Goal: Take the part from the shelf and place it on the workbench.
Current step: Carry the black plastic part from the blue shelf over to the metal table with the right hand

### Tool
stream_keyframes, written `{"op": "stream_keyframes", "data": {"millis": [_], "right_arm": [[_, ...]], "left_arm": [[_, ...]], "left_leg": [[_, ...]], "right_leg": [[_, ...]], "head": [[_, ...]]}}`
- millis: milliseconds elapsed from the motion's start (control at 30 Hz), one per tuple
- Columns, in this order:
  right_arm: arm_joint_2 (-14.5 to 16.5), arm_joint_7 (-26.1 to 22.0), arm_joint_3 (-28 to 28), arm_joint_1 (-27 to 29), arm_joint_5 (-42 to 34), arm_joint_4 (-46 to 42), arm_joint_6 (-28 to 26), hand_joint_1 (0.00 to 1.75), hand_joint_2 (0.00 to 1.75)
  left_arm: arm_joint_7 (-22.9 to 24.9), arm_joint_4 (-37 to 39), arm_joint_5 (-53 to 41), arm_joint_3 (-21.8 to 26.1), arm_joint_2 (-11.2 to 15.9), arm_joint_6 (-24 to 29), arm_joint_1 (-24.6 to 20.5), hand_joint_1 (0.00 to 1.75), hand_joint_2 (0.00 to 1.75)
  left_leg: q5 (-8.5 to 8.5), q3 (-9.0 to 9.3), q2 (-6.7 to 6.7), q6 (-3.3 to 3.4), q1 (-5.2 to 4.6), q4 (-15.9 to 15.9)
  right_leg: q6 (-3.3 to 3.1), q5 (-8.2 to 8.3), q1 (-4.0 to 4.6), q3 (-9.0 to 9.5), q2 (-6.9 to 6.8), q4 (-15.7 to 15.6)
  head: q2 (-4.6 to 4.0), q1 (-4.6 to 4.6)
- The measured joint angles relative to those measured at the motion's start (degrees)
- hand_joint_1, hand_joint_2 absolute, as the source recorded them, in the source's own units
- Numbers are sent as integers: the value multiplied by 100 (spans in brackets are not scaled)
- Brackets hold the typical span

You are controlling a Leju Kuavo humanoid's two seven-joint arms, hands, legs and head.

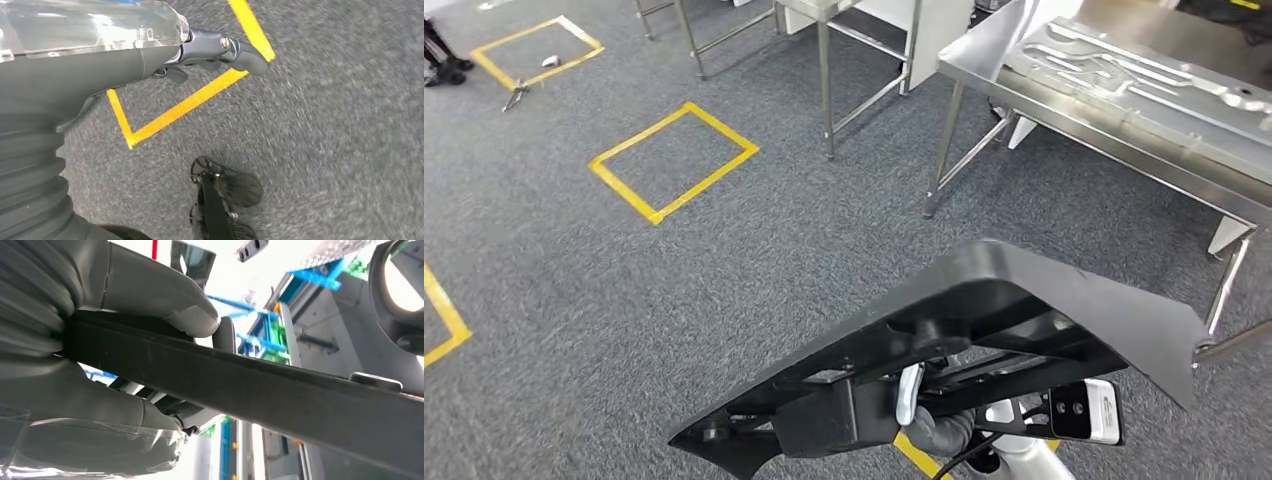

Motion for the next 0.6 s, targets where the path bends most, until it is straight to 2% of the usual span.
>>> {"op": "stream_keyframes", "data": {"millis": [33,67,100,133,167,200,233,267,300,333,367,400,433,467,500,533,567,600], "right_arm": [[3,0,16,-5,0,20,0,175,175],[6,0,29,-3,0,42,2,175,175],[6,-1,39,-1,-1,64,5,175,175],[6,-2,45,0,-2,83,11,175,175],[6,-3,51,-3,-8,102,18,175,175],[6,-6,55,-9,-15,117,22,175,175],[5,-9,55,-21,-24,131,20,175,175],[5,-11,56,-34,-34,144,10,175,175],[0,-13,51,-44,-49,152,-12,175,175],[-8,-13,40,-53,-68,157,-47,175,175],[-21,-11,24,-56,-90,154,-86,175,175],[-38,-7,-2,-55,-116,139,-125,175,175],[-55,0,-32,-65,-140,120,-163,175,175],[-69,9,-61,-83,-167,97,-188,175,175],[-78,17,-85,-104,-196,80,-205,175,175],[-84,25,-102,-127,-225,73,-213,175,175],[-86,32,-110,-146,-257,76,-211,175,175],[-89,39,-114,-164,-290,89,-207,175,175]], "left_arm": [[1,0,1,9,-4,0,15,0,175],[2,0,1,13,-5,1,33,0,175],[2,0,2,16,-5,3,46,0,175],[2,0,4,17,-4,6,53,0,175],[-2,0,3,19,-4,9,54,0,175],[-12,0,0,19,-4,10,53,0,175],[-31,0,-13,19,-5,2,53,0,175],[-59,0,-37,18,-5,-13,56,0,175],[-93,0,-74,16,-6,-40,61,0,175],[-126,0,-121,12,-6,-77,63,0,175],[-151,0,-171,5,-6,-111,62,0,175],[-168,0,-220,-5,-7,-147,57,0,175],[-172,0,-260,-16,-7,-173,49,0,175],[-167,0,-290,-27,-7,-187,46,0,175],[-153,0,-309,-36,-6,-196,47,0,175],[-133,0,-316,-41,-4,-195,52,0,175],[-109,0,-315,-44,-2,-189,56,0,175],[-89,0,-310,-44,-1,-179,55,0,175]], "left_leg": [[-178,-210,-89,-12,4,421],[-279,-395,-126,-23,7,762],[-266,-501,-140,-30,8,919],[-141,-498,-147,-31,11,844],[87,-385,-174,-30,17,539],[323,-215,-268,-25,30,116],[482,-57,-419,-17,49,-274],[581,59,-553,-3,64,-552],[592,106,-646,19,69,-675],[577,117,-658,48,61,-697],[590,121,-593,88,58,-705],[605,134,-522,127,54,-735],[623,149,-454,166,56,-767],[635,161,-380,200,59,-797],[637,170,-303,223,49,-809],[631,171,-224,241,39,-812],[622,171,-141,249,29,-812],[613,174,-61,252,24,-811]], "right_leg": [[-14,-4,-1,2,66,3],[-19,-6,-1,4,146,8],[-20,-10,0,9,231,15],[-15,-14,-2,18,313,23],[-2,-22,-7,30,399,36],[17,-37,-14,37,473,55],[41,-54,-12,25,542,89],[71,-62,-17,0,610,117],[104,-62,-28,-34,673,137],[141,-51,-39,-65,741,144],[180,-38,-53,-84,809,135],[211,-51,-57,-97,796,150],[238,-109,-48,-141,689,234],[261,-229,-39,-239,521,434],[279,-398,-39,-397,315,754],[300,-575,-46,-604,166,1150],[319,-701,-61,-795,91,1512],[330,-733,-75,-914,54,1725]], "head": [[0,0],[0,0],[0,0],[0,0],[0,0],[0,0],[0,0],[0,-1],[0,-1],[0,-1],[0,-1],[0,0],[0,1],[0,2],[0,2],[0,1],[0,1],[0,1]]}}
